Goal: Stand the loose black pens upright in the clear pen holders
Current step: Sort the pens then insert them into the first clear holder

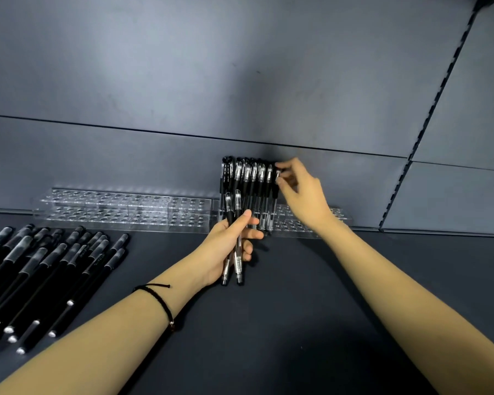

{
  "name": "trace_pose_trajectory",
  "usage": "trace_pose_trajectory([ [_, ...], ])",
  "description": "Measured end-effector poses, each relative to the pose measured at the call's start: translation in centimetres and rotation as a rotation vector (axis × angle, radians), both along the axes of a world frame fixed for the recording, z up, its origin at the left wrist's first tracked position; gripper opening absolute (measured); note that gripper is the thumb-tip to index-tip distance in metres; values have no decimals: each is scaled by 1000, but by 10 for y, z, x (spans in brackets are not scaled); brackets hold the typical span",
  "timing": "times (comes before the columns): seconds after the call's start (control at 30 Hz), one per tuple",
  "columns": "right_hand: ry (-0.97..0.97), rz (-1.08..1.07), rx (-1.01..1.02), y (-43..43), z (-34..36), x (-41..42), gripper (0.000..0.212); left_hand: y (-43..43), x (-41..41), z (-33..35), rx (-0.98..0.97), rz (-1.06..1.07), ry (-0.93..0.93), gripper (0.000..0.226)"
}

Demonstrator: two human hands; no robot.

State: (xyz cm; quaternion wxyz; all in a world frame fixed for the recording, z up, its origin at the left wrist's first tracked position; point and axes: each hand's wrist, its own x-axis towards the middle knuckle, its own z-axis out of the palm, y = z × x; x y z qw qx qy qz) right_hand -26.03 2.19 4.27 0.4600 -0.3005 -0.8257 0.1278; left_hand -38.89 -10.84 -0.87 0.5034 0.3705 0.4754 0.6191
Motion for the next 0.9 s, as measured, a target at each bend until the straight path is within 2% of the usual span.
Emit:
trace_pose_trajectory([
  [0.13, 103, -54, -34, -6, -2, -2, 16, -1, -1, 0, 2, -8, 2, 33],
  [0.23, 13, -148, 70, -13, 1, -6, 26, -1, -1, 0, 11, -51, 4, 37],
  [0.3, -12, -127, 97, -22, 2, -8, 31, 0, 0, 1, -7, -77, -47, 37],
  [0.4, -93, -52, 100, -35, 5, -11, 24, 0, -1, 2, -14, -123, -177, 31],
  [0.5, -244, 58, -55, -43, 1, -14, 16, 0, -3, 0, 7, -114, -180, 23],
  [0.57, -262, 145, -173, -45, -4, -17, 16, 0, -3, -1, 16, -95, -142, 19],
  [0.7, -69, 193, -413, -46, -2, -19, 26, -2, -1, 0, 53, -90, -47, 18],
  [0.77, -46, 201, -509, -45, -1, -17, 26, -3, 0, 0, 64, -106, -7, 20],
  [0.83, -3, 241, -566, -44, 0, -15, 21, -3, 2, 1, 59, -108, -11, 23],
  [0.9, 149, 254, -595, -40, 4, -14, 25, -2, 2, 1, 49, -74, -54, 26],
])
